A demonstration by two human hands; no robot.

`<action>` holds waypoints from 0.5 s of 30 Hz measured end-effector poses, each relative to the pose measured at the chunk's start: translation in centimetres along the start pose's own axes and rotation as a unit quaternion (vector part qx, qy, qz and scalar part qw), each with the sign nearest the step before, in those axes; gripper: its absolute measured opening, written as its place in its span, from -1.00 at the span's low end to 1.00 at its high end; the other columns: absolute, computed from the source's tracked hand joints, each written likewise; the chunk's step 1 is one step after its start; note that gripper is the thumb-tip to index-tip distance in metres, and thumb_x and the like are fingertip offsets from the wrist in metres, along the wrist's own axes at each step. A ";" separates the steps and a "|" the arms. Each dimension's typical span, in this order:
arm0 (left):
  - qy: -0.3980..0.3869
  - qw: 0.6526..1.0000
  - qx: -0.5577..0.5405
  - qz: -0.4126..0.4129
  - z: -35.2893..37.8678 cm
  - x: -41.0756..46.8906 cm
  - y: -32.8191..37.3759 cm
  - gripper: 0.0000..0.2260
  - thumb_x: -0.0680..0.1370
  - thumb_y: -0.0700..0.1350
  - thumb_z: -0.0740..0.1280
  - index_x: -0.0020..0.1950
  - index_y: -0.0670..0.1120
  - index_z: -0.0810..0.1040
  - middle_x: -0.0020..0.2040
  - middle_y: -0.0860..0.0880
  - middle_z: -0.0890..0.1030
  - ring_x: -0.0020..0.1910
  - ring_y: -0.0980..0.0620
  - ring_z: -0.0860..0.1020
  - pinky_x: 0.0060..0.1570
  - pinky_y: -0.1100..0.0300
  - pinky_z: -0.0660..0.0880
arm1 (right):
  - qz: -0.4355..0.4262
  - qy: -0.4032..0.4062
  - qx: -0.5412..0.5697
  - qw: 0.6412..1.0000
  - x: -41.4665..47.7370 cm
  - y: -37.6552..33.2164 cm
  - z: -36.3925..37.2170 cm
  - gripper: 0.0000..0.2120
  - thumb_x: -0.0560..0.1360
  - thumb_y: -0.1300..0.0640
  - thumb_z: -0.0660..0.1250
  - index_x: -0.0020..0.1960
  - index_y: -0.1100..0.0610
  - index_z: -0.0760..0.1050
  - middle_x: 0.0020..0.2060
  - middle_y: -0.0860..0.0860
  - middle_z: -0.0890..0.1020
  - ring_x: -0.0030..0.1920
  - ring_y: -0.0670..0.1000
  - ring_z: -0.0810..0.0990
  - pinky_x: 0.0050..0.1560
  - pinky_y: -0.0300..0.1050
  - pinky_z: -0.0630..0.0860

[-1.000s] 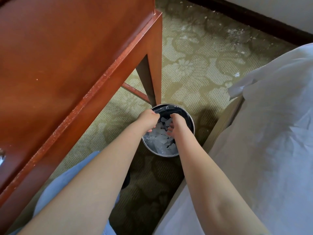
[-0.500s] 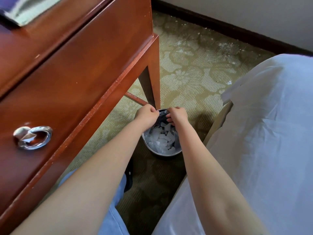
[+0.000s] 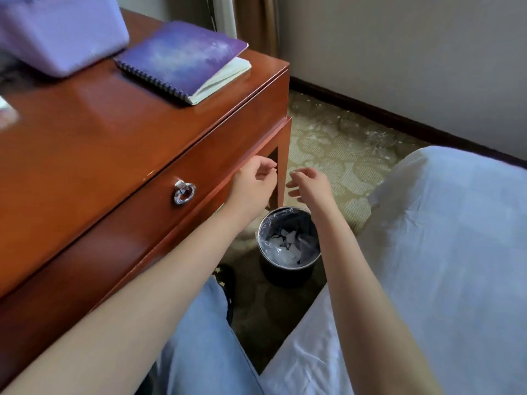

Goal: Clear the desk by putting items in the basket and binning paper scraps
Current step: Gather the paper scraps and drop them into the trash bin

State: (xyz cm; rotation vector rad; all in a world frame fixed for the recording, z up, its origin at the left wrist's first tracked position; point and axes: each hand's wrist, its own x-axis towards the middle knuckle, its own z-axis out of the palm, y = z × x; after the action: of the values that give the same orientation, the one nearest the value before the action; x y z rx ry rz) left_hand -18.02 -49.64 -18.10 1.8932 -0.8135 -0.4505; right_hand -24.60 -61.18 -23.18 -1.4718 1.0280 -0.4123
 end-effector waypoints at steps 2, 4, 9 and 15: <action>0.028 0.999 -0.002 0.033 -2.5 -1.6 1.5 -0.86 0.57 -0.19 0.26 0.11 -0.11 0.53 0.00 0.06 0.56 -0.03 0.19 0.49 -0.07 0.51 0.43 | -0.045 -0.011 0.004 0.999 -2.6 -3.0 0.4 -0.91 0.57 0.12 0.22 -0.01 0.08 0.49 -0.20 0.00 0.63 -0.24 -0.03 0.58 -0.28 -0.23 0.41; 0.058 0.997 -0.008 0.058 -5.2 -3.3 2.5 -0.89 0.57 -0.18 0.27 0.07 -0.06 0.53 -0.01 0.07 0.58 -0.02 0.18 0.52 -0.09 0.51 0.43 | -0.096 -0.025 0.000 0.995 -5.2 -5.9 1.2 -0.89 0.56 0.12 0.23 0.03 0.10 0.51 -0.16 0.02 0.64 -0.26 -0.05 0.58 -0.28 -0.24 0.43; 0.140 0.986 -0.036 0.089 -12.7 -7.3 3.5 -0.79 0.54 -0.25 0.28 -0.11 0.09 0.49 -0.03 -0.01 0.62 -0.03 0.04 0.58 -0.02 0.22 0.49 | -0.206 -0.070 -0.026 0.976 -10.7 -11.2 5.2 -0.94 0.52 0.12 0.30 -0.07 0.06 0.54 -0.24 0.00 0.67 -0.23 0.02 0.66 -0.08 -0.05 0.61; 0.250 0.966 -0.020 0.058 -21.5 -11.7 2.5 -0.82 0.51 -0.21 0.28 -0.13 0.10 0.51 -0.02 -0.04 0.62 0.00 0.00 0.57 0.05 0.12 0.50 | -0.280 -0.135 -0.087 0.946 -15.6 -15.4 11.8 -0.94 0.50 0.09 0.30 -0.06 0.04 0.53 -0.19 0.04 0.66 -0.13 0.10 0.65 0.06 0.09 0.58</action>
State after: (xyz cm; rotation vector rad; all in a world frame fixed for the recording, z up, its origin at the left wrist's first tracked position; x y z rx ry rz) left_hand -13.80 -28.16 -6.75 1.7977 -0.5643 0.0863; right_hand -18.64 -43.79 -6.47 -1.9209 0.4216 -0.5111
